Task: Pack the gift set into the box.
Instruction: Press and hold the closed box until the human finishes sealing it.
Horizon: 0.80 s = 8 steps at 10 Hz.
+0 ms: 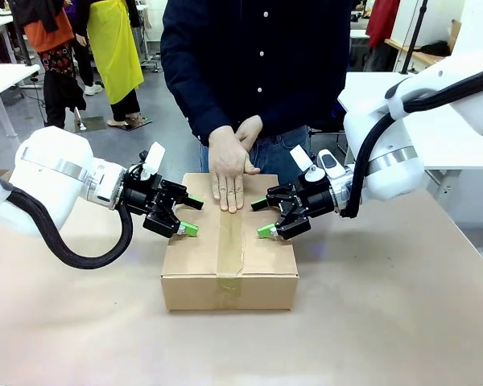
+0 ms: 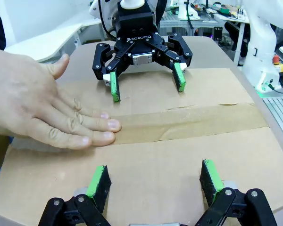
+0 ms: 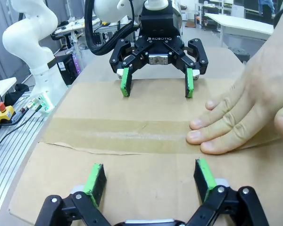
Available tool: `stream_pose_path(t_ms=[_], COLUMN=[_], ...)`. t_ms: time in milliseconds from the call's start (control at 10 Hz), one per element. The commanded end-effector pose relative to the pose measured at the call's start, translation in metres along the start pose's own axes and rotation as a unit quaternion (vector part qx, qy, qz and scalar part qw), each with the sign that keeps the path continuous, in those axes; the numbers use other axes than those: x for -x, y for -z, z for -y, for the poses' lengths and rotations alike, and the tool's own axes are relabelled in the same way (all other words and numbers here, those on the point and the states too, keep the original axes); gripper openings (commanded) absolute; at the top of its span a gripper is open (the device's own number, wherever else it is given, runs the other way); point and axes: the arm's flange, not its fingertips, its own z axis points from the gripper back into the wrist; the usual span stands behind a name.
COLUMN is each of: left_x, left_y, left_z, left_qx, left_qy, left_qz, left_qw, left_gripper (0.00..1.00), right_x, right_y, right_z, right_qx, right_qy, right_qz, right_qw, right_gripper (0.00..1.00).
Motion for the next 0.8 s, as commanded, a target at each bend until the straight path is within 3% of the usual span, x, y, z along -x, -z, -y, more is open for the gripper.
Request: stream_pose_path(t_ms=[0,700], left_x=[0.0022,0.0022], left_y=[0.0005,0.0005], left_z=[0.0026,0.0026], left_qx=[-0.004,-0.004], left_qy=[0.009,0.009], left_qz=[0.002,0.002], left_qw=[1.000,1.000], left_gripper=[1.00,1.00], right_x=[0.0016,0.0016], right_y=[0.0004,0.0004], right_z=[-0.0004,-0.0004], right_qx=[0.006,0.006], right_qy=[-0.002,-0.002], right_qz=[0.004,0.004], right_qw=[1.000,1.000], right_gripper=[1.00,1.00])
